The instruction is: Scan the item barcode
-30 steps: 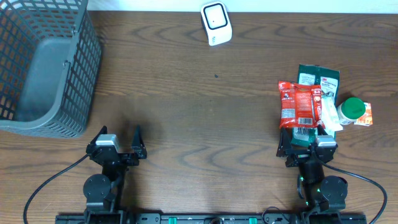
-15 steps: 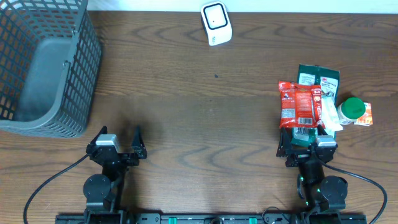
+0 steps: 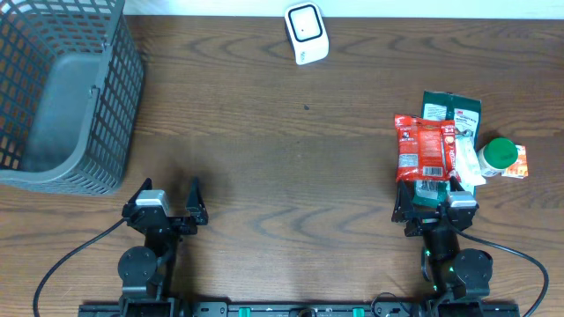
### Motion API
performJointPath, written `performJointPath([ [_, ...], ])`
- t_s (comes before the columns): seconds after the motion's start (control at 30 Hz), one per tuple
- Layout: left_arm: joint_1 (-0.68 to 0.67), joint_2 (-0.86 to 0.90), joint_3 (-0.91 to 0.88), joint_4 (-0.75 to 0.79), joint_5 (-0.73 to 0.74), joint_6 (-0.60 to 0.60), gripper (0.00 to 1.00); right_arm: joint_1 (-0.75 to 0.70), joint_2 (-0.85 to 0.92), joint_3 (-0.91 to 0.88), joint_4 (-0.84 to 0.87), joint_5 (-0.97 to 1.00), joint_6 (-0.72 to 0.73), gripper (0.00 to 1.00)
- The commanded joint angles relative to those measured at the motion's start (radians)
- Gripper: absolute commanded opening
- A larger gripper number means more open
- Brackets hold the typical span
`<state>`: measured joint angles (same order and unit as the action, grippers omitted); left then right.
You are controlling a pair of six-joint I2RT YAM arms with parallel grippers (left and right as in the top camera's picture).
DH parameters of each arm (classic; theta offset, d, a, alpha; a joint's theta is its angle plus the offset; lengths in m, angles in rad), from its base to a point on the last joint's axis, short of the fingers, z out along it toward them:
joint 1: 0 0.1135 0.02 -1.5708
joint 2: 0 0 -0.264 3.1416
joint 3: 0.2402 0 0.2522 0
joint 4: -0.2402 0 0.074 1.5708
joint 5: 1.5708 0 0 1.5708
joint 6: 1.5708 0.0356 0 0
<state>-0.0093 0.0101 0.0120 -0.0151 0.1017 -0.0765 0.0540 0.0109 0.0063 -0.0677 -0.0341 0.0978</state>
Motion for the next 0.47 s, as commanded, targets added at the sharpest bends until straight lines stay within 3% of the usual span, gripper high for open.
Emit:
performJointPath([
  [0.0, 0.003, -0.006, -0.008, -0.045, 0.021, 0.016, 0.94, -0.002, -0.004, -0.001, -0.004, -0.009, 0.006, 0.99],
  [0.43, 0.003, -0.006, -0.008, -0.045, 0.021, 0.016, 0.94, -0.002, -0.004, -0.001, -0.004, -0.009, 0.006, 0.99],
])
